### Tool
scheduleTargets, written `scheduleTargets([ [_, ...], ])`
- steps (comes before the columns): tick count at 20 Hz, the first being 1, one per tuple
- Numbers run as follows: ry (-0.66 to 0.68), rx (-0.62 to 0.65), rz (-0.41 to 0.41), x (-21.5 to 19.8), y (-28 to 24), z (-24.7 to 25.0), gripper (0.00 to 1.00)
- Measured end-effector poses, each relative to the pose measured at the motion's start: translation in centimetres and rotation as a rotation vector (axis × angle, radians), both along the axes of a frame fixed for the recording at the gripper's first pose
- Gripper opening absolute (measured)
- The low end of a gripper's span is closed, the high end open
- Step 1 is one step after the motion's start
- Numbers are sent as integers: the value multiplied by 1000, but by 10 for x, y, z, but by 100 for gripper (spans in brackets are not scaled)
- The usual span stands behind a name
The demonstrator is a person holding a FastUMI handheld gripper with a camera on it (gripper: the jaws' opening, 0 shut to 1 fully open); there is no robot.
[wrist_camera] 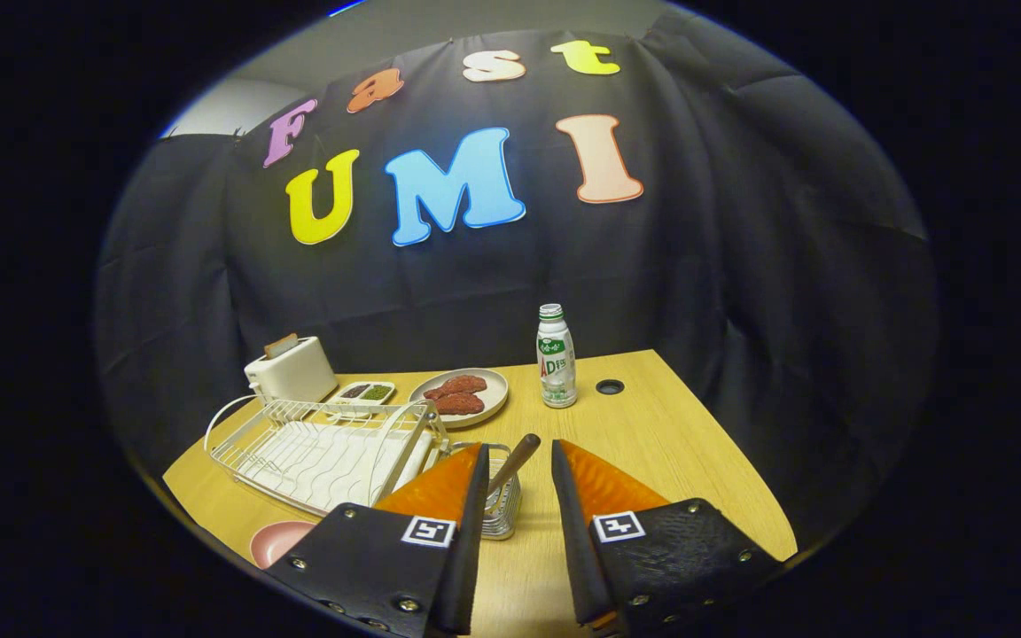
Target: Take the plate from the dish rack, then take the spoon from the basket and place it into the plate.
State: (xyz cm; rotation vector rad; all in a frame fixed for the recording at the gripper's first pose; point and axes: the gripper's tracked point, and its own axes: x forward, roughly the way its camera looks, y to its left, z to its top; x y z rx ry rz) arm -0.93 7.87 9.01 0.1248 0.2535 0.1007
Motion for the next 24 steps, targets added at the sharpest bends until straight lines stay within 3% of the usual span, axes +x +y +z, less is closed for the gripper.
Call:
scheduleTargets([
  [9,30,93,7,57,3,-31,42],
  [11,34,78,8,56,7,-33,39],
  [13,17,61,19,54,12,-26,23],
  [15,8,43,25,54,22,-26,12],
  [16,3,45,23,53,26,-20,12],
  [17,9,47,36,55,35,-19,4],
  [24,2,-78,33,45,46,11,4],
])
